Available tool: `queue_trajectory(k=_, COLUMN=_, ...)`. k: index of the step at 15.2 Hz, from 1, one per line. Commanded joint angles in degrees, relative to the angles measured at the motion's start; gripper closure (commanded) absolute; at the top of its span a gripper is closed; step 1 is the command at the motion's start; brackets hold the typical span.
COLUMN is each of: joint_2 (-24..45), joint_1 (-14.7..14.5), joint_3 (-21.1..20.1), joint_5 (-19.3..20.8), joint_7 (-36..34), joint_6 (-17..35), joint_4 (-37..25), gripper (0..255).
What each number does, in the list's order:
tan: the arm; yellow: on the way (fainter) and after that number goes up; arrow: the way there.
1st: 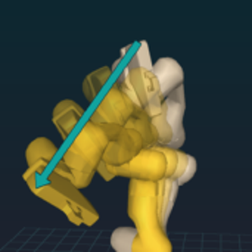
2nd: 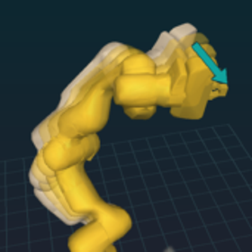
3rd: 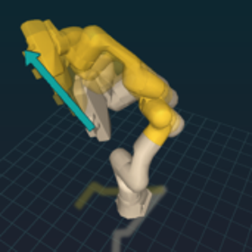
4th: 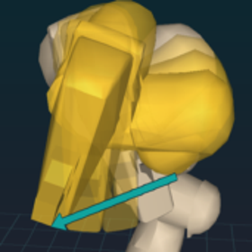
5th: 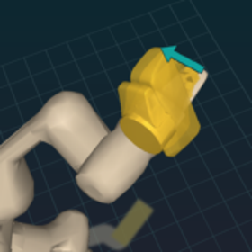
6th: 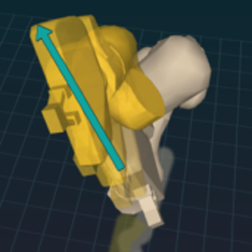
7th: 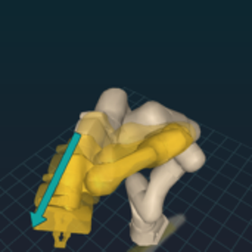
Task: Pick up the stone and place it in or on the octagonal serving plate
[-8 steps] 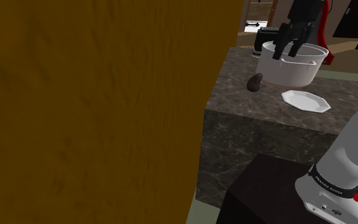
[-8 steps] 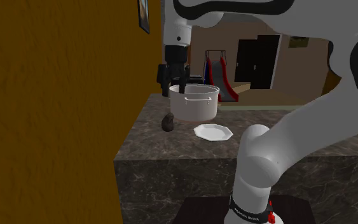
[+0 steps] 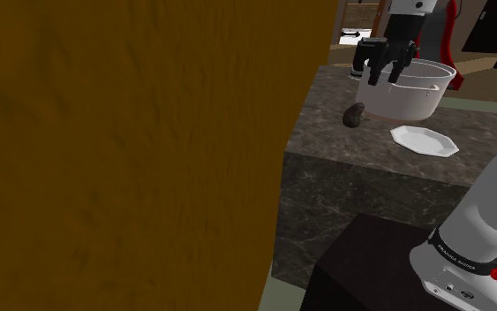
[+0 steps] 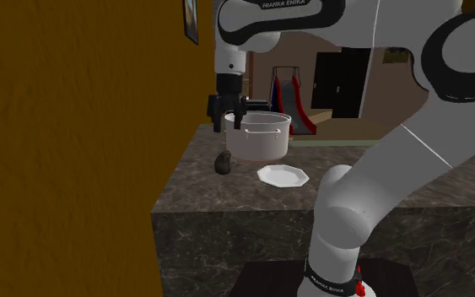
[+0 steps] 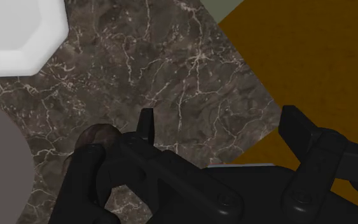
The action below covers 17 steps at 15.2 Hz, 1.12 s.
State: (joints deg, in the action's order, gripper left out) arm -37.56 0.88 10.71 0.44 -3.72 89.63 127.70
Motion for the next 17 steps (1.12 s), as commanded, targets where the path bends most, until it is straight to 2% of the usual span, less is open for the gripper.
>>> queue_trajectory(k=1, joint_2=3.6, joint_1=0.3, joint_3=2.4, joint_5=0.2, joint_7=2.2, joint_6=1.4, joint_4=-1.2, gripper=0)
queue_trajectory(k=9, joint_2=19.8, joint_1=0.9, joint_3=11.4, joint_5=-1.9, joint_7=11.6, joint_6=5.3, joint_4=-8.5, gripper=0)
queue_trajectory(k=17, joint_2=39.4, joint_1=3.3, joint_3=18.2, joint_5=-9.2, joint_7=22.4, joint_6=5.7, joint_4=-20.3, gripper=0)
